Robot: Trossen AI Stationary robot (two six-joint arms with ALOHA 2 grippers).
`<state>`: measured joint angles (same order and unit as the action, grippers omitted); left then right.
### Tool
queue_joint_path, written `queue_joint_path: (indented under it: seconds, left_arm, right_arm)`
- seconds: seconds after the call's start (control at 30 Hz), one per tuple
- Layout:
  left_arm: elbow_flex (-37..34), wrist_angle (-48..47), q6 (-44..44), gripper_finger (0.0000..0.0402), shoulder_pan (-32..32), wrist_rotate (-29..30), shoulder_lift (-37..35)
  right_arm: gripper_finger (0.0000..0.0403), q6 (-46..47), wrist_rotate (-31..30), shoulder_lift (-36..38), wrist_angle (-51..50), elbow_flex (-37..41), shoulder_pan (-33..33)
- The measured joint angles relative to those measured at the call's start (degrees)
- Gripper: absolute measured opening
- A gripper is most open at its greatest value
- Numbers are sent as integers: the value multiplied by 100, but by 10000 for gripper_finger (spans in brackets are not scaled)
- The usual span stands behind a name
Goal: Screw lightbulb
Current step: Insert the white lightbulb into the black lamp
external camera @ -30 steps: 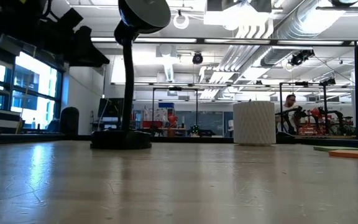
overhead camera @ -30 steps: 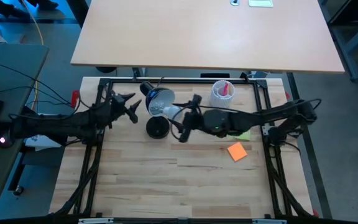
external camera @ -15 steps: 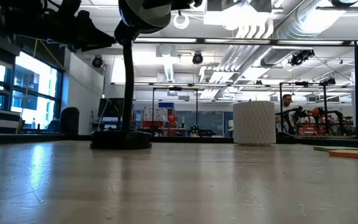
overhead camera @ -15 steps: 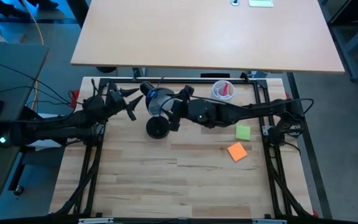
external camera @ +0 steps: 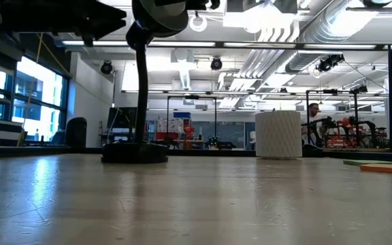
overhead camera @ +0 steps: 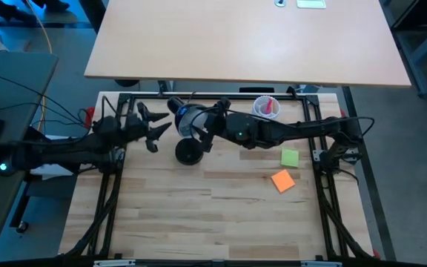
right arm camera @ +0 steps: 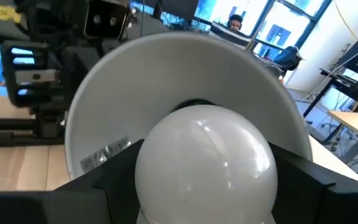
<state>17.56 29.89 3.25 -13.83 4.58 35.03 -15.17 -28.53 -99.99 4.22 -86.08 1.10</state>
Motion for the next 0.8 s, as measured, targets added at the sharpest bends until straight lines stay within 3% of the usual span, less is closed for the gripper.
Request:
queue_joint_path:
  seconds: [0.1,0.23,0.3,0.57,0.8]
  left_arm:
    - [0,-121,32,165,139,439,0]
    - [0,-612,-169,165,111,2209,4]
    - [0,-910,-162,165,-48,2759,11]
    - [319,-1423,-127,144,-1173,1700,172]
    - [816,-1644,-138,104,-1974,1007,724]
  right_arm:
    - [264,112,9,-70,226,0,0]
    - [264,149,-210,-228,537,0,42]
    - [264,13,-512,-278,589,2,75]
    - [264,184,-304,-310,608,2,-76]
    - [264,270,-627,-310,546,2,-70]
